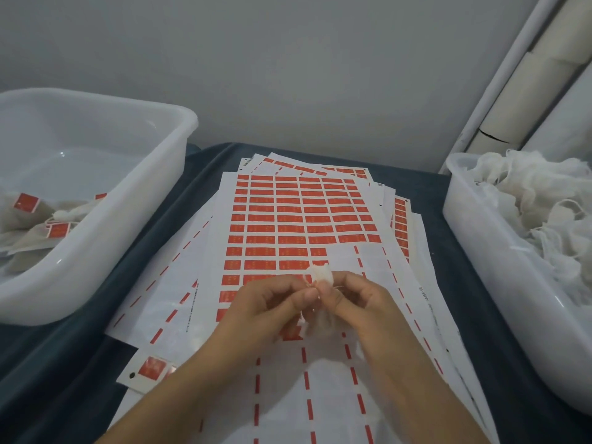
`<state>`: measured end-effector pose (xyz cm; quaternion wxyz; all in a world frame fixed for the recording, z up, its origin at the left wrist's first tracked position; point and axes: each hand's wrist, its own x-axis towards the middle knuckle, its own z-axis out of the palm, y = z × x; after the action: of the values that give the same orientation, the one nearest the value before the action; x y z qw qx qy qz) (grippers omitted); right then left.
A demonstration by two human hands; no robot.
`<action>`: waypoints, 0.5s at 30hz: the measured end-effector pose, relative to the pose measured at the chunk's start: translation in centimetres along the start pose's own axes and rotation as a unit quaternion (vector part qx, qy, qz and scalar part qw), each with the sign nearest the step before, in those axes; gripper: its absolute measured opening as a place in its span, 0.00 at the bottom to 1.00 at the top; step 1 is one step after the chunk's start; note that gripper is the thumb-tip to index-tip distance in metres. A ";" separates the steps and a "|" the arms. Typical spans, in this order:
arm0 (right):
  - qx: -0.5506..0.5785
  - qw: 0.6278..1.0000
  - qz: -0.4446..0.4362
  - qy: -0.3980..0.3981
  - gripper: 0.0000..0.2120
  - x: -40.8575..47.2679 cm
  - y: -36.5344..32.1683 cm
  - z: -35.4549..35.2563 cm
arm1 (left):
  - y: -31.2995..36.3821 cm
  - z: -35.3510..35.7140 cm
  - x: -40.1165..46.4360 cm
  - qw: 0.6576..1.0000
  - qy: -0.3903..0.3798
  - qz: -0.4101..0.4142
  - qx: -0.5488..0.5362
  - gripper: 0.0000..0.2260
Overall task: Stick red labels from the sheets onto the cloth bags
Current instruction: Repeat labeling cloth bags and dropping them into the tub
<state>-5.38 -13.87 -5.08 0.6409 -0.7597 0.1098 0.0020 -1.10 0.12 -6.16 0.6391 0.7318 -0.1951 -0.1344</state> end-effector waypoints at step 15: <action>-0.016 0.997 0.037 -0.071 0.13 0.5 0.1 -0.3 | 0.3 -2.2 0.4 0.914 0.018 -0.098 -0.394 0.09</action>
<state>-4.96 -14.28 -5.20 0.6342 -0.7633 0.0920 0.0818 0.25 1.86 -5.50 0.8623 0.4386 -0.0423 -0.2494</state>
